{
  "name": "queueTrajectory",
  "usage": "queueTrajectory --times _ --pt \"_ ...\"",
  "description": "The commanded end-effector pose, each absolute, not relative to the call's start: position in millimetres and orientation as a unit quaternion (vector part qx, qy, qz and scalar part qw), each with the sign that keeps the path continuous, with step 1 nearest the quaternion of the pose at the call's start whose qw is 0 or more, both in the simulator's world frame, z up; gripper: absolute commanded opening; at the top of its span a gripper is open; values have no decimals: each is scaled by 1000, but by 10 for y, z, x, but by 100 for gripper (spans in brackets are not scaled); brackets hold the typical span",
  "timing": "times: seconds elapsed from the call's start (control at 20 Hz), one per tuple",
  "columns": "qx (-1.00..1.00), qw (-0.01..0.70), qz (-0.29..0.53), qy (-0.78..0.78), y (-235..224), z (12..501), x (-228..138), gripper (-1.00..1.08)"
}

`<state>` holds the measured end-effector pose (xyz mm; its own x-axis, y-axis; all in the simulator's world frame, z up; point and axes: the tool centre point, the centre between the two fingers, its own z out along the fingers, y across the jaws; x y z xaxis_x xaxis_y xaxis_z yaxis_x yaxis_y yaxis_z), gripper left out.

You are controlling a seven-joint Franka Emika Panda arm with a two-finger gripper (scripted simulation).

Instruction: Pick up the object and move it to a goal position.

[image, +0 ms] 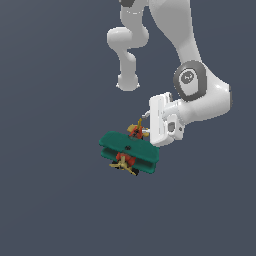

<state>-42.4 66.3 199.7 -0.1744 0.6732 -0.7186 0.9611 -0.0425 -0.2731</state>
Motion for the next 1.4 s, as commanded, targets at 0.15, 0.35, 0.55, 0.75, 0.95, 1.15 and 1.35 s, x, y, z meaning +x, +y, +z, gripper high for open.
queueTrajectory --times 0.15,0.35,0.55,0.75,0.95,1.15,1.35 --pt "564 192 -408 692 708 1940 -360 28" --pt "529 193 -427 708 742 1902 -315 28" --pt "499 193 -443 719 772 1871 -277 28" --pt "477 193 -454 727 795 1847 -248 28" --pt "462 192 -462 732 811 1834 -227 28" --pt "452 192 -468 735 823 1814 -217 28" --pt "450 192 -468 736 824 1829 -207 28"
